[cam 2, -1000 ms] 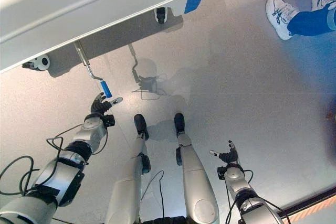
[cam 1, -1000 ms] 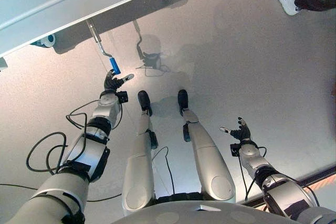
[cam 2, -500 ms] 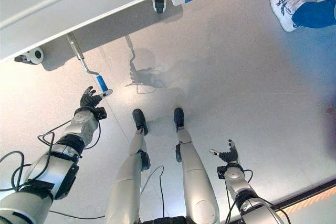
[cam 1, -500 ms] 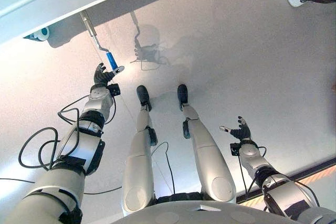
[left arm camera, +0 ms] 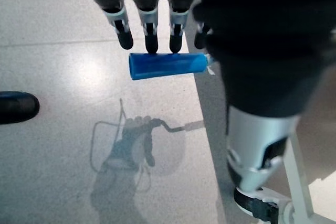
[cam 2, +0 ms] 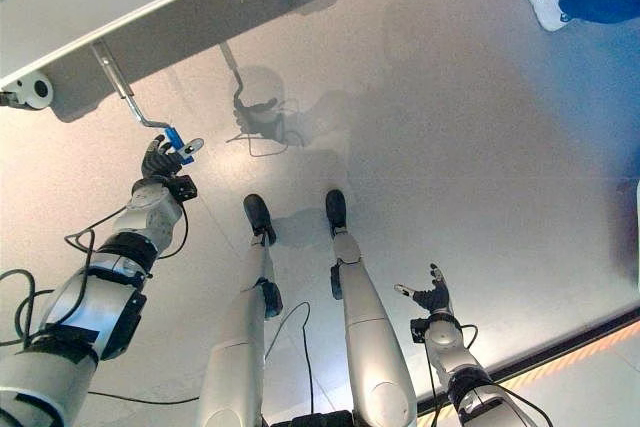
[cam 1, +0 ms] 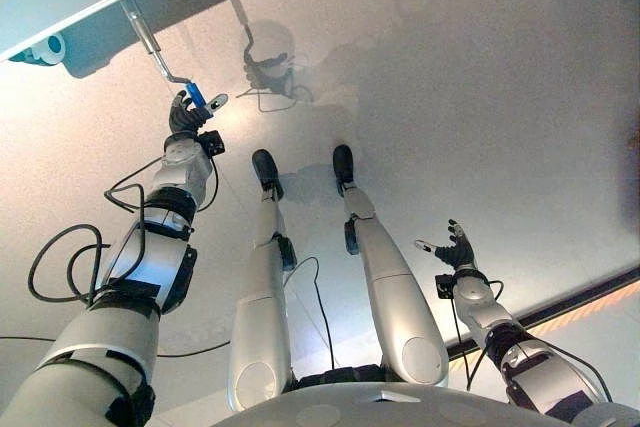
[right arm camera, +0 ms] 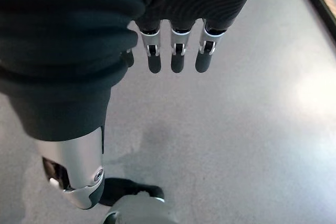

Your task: Raise the hospital bed

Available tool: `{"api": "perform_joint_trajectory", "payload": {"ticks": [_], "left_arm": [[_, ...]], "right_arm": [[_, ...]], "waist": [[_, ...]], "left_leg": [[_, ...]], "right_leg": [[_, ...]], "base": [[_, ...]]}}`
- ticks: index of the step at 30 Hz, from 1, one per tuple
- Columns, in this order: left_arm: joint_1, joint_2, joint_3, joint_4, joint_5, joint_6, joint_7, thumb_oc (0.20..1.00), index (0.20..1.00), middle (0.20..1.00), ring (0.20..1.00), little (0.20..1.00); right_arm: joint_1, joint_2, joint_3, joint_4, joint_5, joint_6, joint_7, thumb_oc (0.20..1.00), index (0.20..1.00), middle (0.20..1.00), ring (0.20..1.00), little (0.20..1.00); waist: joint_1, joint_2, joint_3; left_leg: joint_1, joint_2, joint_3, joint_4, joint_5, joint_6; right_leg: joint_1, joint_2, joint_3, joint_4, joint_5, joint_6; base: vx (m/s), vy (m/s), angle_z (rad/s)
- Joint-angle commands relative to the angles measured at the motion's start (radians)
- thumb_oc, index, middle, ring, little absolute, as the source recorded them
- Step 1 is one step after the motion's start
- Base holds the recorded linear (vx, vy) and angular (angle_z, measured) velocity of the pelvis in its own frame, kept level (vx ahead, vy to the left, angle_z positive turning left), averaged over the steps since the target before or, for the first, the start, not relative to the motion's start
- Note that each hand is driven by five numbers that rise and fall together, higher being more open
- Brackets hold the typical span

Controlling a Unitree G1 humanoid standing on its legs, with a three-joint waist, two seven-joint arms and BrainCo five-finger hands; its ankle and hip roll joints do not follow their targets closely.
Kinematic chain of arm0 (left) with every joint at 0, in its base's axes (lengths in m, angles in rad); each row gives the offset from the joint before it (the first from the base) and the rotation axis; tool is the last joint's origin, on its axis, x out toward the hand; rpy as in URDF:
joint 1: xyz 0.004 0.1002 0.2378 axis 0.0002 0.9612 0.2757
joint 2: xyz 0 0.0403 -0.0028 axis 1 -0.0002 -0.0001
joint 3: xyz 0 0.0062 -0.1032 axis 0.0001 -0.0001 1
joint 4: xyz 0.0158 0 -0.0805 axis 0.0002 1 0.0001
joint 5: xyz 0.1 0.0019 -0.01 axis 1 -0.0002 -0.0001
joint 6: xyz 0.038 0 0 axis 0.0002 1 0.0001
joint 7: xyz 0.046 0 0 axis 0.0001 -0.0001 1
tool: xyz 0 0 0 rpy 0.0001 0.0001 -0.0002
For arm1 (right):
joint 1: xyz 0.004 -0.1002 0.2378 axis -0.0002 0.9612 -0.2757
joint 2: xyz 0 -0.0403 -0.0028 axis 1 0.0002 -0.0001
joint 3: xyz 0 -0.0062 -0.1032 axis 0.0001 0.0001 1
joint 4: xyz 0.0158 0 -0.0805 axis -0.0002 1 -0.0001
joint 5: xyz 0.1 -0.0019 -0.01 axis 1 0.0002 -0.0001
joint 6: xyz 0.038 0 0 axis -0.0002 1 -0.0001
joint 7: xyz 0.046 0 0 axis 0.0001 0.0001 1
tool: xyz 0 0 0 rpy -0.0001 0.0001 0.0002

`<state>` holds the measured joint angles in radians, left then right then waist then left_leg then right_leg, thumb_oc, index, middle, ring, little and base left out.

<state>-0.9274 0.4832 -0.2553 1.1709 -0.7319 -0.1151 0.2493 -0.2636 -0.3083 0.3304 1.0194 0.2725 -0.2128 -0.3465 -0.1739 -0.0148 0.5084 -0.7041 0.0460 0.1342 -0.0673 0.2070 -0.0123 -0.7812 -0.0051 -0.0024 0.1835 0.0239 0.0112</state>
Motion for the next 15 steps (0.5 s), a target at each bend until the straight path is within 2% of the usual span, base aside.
{"api": "perform_joint_trajectory", "payload": {"ticks": [1, 13, 14, 15], "left_arm": [[-0.098, 0.038, -0.002, 0.044, -0.019, -0.021, 0.009, 1.000, 1.000, 1.000, 1.000, 1.000], [-0.188, 0.061, -0.031, 0.053, -0.017, -0.029, 0.016, 1.000, 1.000, 1.000, 1.000, 1.000], [-0.188, 0.062, -0.031, 0.054, -0.018, -0.029, 0.017, 0.859, 0.859, 0.859, 0.859, 0.859], [-0.188, 0.062, -0.031, 0.054, -0.018, -0.029, 0.017, 0.649, 0.649, 0.649, 0.649, 0.649]], "right_arm": [[0.093, -0.025, 0.009, -0.062, 0.049, -0.019, -0.017, 1.000, 1.000, 1.000, 1.000, 1.000], [0.114, -0.024, 0.035, -0.125, 0.064, -0.038, -0.009, 1.000, 1.000, 1.000, 1.000, 1.000], [0.117, -0.024, 0.034, -0.131, 0.062, -0.039, -0.008, 1.000, 1.000, 1.000, 1.000, 1.000], [0.118, -0.024, 0.033, -0.131, 0.062, -0.039, -0.008, 1.000, 1.000, 1.000, 1.000, 1.000]], "waist": [[0.008, -0.068, 0.012], [-0.015, -0.087, 0.012], [-0.017, -0.089, 0.012], [-0.017, -0.089, 0.012]], "left_leg": [[0.033, -0.044, -0.004, -0.020, -0.038, -0.030], [-0.022, -0.037, 0.006, -0.020, -0.036, -0.033], [-0.023, -0.037, 0.006, -0.020, -0.037, -0.033], [-0.023, -0.037, 0.006, -0.020, -0.037, -0.033]], "right_leg": [[0.039, -0.021, 0.042, -0.234, 0.232, 0.116], [-0.023, -0.016, 0.045, -0.235, 0.239, 0.122], [-0.025, -0.016, 0.045, -0.235, 0.239, 0.121], [-0.025, -0.016, 0.045, -0.235, 0.239, 0.121]], "base": [[0.00, 0.000, 0.00], [0.00, 0.000, 0.00], [0.00, 0.000, 0.00], [0.00, 0.000, 0.00]]}}
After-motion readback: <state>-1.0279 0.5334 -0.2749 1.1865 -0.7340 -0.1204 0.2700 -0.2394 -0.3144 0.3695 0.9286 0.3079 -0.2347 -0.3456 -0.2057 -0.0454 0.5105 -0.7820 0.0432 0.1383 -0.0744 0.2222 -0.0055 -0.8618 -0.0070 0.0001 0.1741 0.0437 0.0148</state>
